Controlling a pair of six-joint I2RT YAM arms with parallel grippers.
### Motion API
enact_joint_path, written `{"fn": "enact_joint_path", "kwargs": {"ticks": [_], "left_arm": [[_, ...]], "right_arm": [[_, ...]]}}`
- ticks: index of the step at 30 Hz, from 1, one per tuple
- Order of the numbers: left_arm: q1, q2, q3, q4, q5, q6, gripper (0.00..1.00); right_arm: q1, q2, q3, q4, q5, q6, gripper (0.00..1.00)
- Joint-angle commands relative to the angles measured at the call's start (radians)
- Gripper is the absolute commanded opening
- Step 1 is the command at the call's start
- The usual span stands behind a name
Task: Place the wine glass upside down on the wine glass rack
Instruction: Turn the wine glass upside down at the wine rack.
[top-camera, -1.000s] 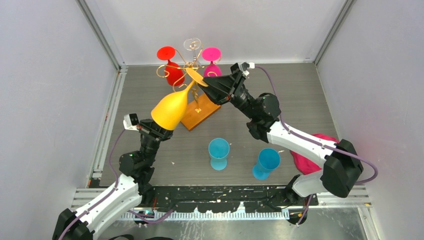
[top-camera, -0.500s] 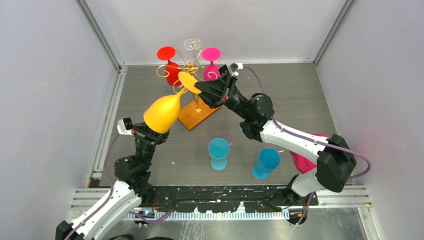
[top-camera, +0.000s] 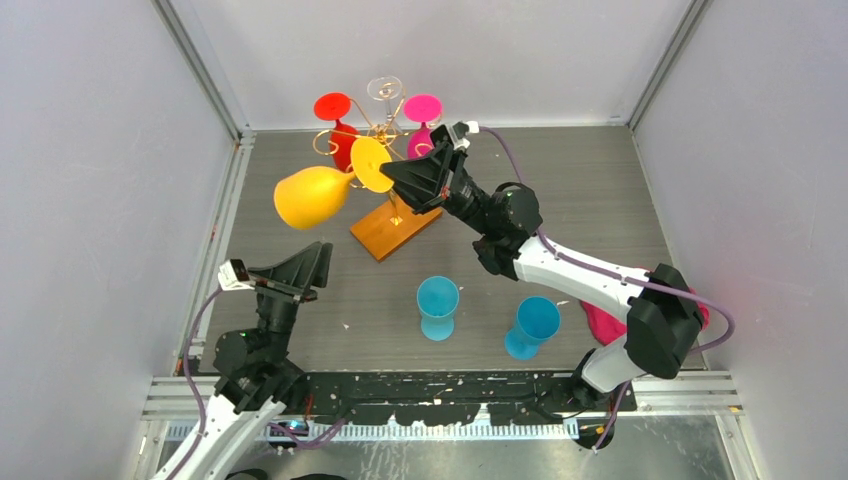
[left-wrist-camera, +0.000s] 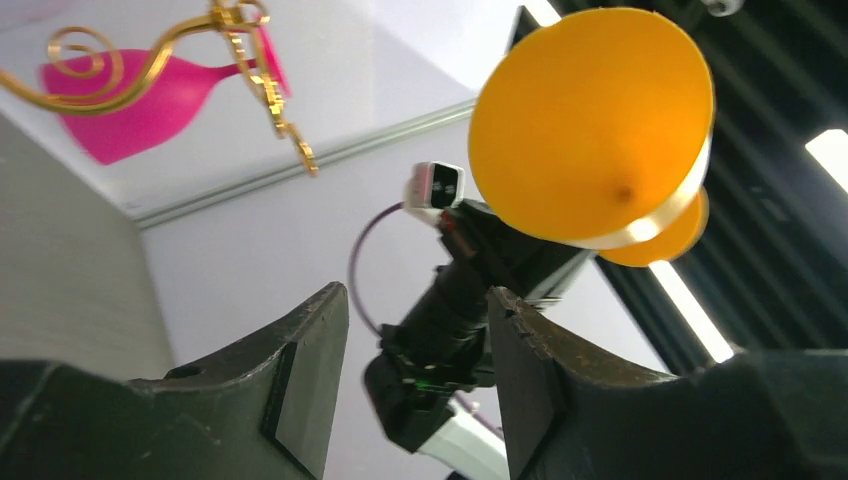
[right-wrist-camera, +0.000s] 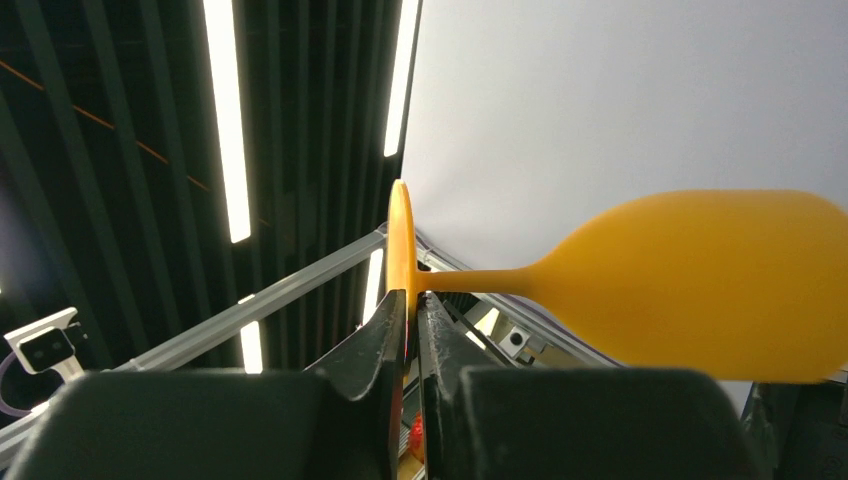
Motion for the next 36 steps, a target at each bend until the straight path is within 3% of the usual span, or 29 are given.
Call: {"fn": "enact_joint_path", "kwargs": {"ticks": [1, 8, 15, 22, 36], "left_arm": [[-0.004, -0.009, 0.102, -0.196, -0.034, 0.073, 0.55], [-0.003, 0.004, 0.202, -0.396, -0.068, 0.145, 0.55], [-0.003, 0.04, 0.303, -0.562, -0.101, 0.202, 0.52], [-0.003, 0.091, 0.379, -0.629, -0.105, 0.255, 0.5], [-0.004, 0.141, 0.468, -0.655, -0.091, 0.307, 0.45]], "right_arm": [[0.007, -0.005, 0.059, 0.03, -0.018, -0.021, 0.01], [0.007, -0.02, 0.111, -0.108, -0.049, -0.12, 0.01], [0.008, -0.035, 0.226, -0.451, -0.072, -0.325, 0.01], [0.004, 0.032, 0.405, -0.709, -0.089, -0.445, 0.01], [0.005, 0.229, 0.633, -0.916, -0.108, -0.477, 0.01]]}}
